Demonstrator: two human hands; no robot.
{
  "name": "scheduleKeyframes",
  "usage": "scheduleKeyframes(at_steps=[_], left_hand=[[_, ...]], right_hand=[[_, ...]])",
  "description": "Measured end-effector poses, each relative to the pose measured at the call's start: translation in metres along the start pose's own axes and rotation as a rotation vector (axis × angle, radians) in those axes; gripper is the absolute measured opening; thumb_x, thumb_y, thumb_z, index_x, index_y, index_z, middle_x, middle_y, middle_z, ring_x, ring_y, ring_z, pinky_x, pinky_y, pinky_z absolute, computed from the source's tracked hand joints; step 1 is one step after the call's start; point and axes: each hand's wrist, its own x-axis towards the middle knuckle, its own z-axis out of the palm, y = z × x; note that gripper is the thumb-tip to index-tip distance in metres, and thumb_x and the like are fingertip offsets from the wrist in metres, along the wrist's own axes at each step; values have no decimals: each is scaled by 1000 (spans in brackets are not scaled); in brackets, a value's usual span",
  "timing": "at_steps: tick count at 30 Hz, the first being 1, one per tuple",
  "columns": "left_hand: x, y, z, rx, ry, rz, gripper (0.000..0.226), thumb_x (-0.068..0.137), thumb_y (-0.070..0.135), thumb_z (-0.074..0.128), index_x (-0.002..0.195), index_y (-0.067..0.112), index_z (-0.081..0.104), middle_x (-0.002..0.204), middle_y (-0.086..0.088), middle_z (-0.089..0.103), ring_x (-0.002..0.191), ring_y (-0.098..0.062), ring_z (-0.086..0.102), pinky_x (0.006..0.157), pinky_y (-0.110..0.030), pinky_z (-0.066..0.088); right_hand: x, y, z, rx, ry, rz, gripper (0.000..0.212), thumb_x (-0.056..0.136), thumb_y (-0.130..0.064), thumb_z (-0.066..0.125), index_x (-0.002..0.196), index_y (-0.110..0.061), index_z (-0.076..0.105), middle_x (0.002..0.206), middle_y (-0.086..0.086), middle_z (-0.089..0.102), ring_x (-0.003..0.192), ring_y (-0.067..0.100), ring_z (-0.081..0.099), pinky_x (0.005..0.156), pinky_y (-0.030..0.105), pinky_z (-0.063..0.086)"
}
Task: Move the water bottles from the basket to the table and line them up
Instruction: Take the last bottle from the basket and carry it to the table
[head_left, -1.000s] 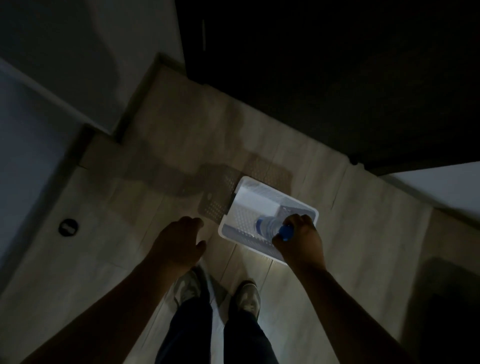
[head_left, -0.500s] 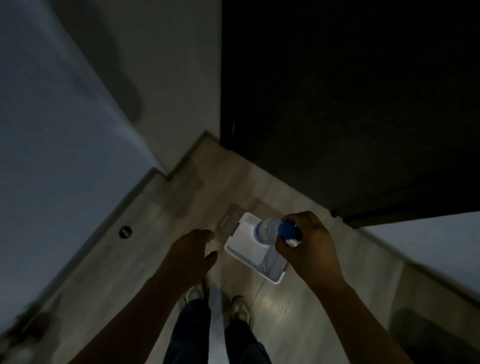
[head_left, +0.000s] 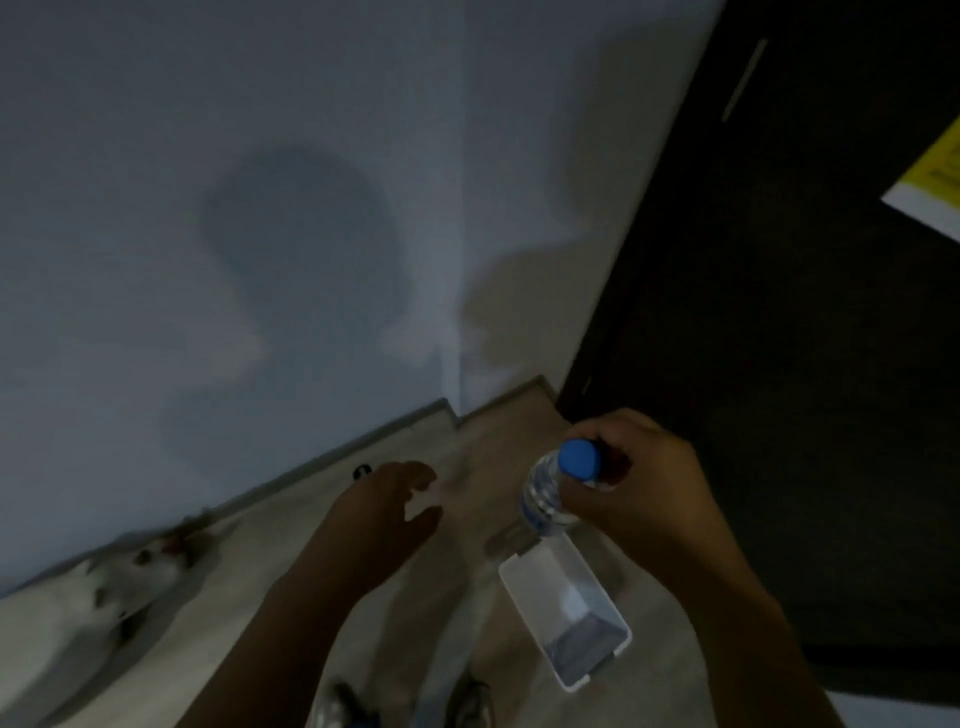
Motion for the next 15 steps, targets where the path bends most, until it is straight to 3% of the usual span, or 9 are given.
scheduleKeyframes(at_steps=[4, 11, 15], left_hand=[[-48, -21, -36, -43, 130, -79, 37, 87, 36, 62, 123, 27, 55, 120, 8, 59, 104, -5, 57, 90, -25, 50], [-149, -77, -97, -75, 352, -213, 35, 86, 33, 63, 120, 25, 58, 116, 7, 63, 101, -6, 60, 88, -24, 49], [-231, -122, -127, -90, 508, -314, 35, 85, 32, 65, 119, 24, 60, 114, 8, 64, 99, -6, 61, 88, -23, 48]], right_hand=[[2, -58, 2, 19, -87, -202, 25, 68, -28, 70, 92, -27, 65, 91, -16, 59, 90, -5, 59, 74, 14, 50], [-8, -174, 51, 62, -169, -480, 27, 58, -37, 65, 85, -31, 65, 84, -14, 60, 69, 7, 60, 61, 24, 50], [-38, -241, 101, 71, -252, -599, 23, 59, -37, 65, 81, -33, 66, 85, -17, 59, 71, 6, 58, 61, 17, 47]])
